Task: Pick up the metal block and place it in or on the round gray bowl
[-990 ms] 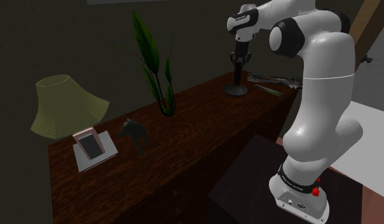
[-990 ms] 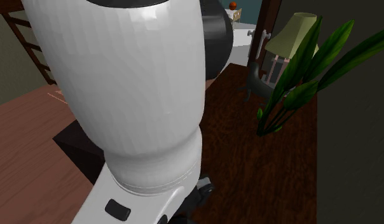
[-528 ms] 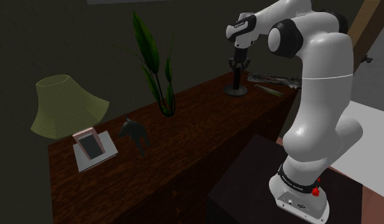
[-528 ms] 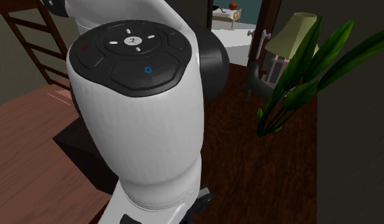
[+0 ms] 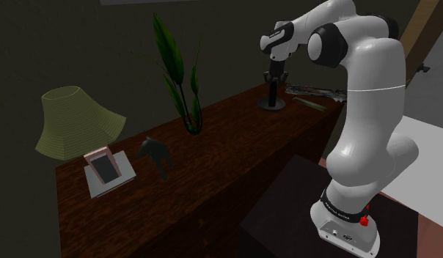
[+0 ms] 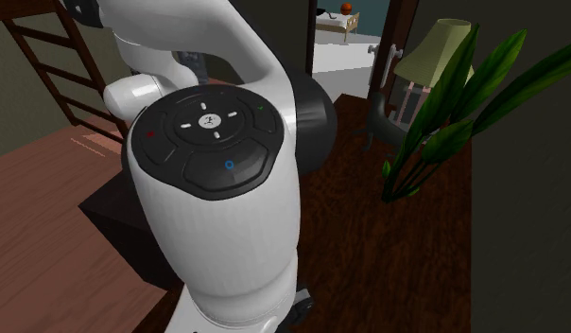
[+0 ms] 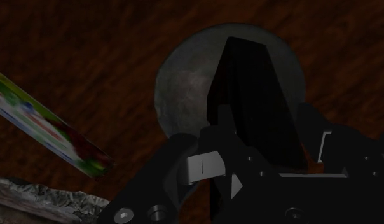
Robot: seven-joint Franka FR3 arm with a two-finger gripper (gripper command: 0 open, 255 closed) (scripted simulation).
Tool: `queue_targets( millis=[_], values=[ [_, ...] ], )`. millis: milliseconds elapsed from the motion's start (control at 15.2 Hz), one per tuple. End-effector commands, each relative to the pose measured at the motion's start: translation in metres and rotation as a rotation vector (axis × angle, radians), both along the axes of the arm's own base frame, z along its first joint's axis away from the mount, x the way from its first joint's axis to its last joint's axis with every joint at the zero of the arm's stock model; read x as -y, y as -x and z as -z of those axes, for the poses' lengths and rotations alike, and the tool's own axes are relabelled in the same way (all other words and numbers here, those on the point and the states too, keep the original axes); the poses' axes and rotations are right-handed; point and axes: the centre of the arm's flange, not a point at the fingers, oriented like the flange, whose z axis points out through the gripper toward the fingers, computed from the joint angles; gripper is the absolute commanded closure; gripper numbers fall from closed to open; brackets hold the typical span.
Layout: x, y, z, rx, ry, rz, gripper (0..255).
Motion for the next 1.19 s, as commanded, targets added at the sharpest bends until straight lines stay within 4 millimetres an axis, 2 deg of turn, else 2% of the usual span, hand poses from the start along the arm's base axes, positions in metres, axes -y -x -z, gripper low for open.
queue_targets(
  millis=[0, 132, 198, 528, 792, 1122],
  values=[
    [0.0, 0.0, 0.0, 0.001, 0.001, 0.0, 255],
    [0.0, 0.0, 0.0, 0.001, 0.001, 0.0, 255],
    [0.0, 0.0, 0.0, 0.001, 0.001, 0.0, 0],
    [0.0, 0.0, 0.0, 0.001, 0.001, 0.0, 0],
    [0.0, 0.0, -0.05, 0.001, 0.001, 0.0, 0],
    [0.0, 0.0, -0.05, 0.001, 0.001, 0.0, 0]
  ],
)
